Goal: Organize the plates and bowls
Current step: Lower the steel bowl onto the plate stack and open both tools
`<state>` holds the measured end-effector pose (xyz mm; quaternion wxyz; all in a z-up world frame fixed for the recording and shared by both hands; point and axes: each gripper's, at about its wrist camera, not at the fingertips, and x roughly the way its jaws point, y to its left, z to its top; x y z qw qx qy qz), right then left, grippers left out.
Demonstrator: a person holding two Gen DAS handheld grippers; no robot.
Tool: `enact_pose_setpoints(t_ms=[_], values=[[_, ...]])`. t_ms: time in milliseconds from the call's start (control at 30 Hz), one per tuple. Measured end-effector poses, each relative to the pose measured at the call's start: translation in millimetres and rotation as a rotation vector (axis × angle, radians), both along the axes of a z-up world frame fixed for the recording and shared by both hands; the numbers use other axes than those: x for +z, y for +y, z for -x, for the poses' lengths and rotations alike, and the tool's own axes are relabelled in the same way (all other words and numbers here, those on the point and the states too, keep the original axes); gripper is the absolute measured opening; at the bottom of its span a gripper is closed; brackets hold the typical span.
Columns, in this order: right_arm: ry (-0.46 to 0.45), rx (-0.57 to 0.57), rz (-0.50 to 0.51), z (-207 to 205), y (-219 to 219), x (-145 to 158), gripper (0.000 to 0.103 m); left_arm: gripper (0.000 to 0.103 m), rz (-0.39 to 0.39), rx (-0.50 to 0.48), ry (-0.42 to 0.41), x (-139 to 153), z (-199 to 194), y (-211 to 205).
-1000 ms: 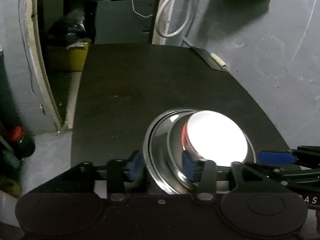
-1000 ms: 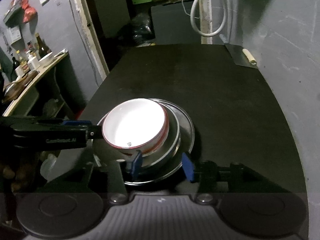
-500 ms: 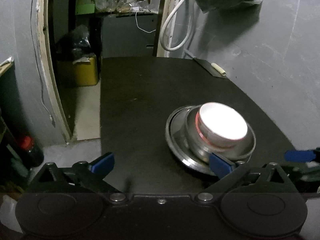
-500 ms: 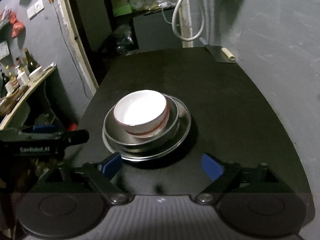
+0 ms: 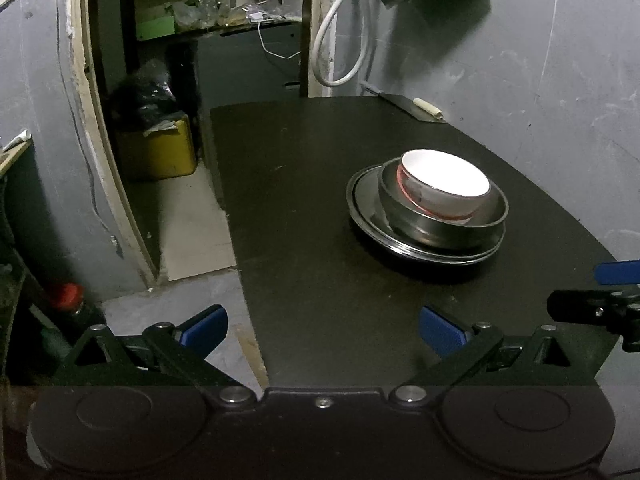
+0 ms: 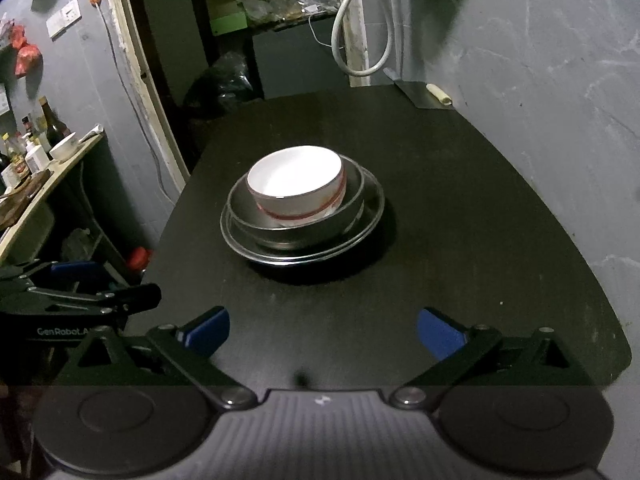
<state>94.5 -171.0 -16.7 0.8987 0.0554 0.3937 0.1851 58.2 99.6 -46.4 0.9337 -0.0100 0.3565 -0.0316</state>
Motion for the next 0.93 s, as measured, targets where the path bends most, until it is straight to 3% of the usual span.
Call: enact_pose_setpoints(t_ms=[933], values=[[-0.010,-0.002,0.008,5.0,-2.9,2.2,0.103,0.102,-0.033,-0.009,-0.006,3.6,6.4,-5.2]])
